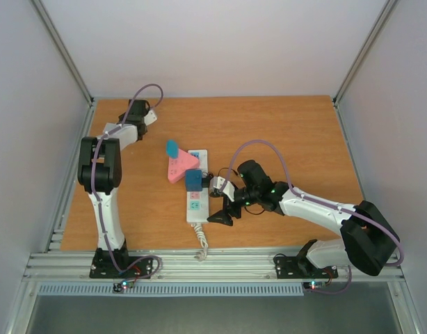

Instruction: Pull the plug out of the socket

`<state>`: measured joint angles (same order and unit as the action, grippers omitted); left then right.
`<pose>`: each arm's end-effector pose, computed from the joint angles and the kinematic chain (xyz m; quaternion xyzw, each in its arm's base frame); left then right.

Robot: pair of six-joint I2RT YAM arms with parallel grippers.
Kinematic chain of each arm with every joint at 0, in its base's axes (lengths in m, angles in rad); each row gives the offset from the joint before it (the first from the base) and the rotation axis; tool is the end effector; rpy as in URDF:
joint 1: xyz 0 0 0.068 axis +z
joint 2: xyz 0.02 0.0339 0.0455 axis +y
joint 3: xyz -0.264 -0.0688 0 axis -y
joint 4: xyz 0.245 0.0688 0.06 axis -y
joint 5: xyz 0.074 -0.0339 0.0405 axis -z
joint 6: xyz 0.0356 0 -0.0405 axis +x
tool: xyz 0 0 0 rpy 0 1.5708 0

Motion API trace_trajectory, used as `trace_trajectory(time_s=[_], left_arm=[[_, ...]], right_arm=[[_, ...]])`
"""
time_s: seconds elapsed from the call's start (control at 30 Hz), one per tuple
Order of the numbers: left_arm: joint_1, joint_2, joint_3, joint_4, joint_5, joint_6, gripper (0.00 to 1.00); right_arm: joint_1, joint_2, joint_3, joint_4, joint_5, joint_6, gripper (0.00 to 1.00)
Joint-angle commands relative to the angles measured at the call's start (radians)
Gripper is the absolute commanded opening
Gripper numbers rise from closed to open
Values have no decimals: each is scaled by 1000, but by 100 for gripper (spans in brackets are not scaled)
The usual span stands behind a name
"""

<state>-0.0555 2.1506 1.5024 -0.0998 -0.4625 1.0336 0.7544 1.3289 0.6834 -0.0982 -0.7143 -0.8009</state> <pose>0.4739 -0.0104 0.1623 0.3838 0.8106 0.3683 0.2449 0.1755 0.1970 0.2020 -0.7020 0.5128 0.3113 0.3838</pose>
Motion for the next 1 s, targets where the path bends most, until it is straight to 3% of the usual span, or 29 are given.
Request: trace_trajectory(time_s=[0.0, 0.53, 0.97], left_arm=[[1, 9, -22, 79, -31, 5, 27], [-6, -55, -79, -7, 54, -72, 66], [-15, -108, -135, -37, 109, -94, 78]], right_arm=[[2, -19, 13, 0, 1, 6, 98], [2, -22, 13, -3, -2, 2, 98], [2, -20, 16, -3, -1, 1, 99]])
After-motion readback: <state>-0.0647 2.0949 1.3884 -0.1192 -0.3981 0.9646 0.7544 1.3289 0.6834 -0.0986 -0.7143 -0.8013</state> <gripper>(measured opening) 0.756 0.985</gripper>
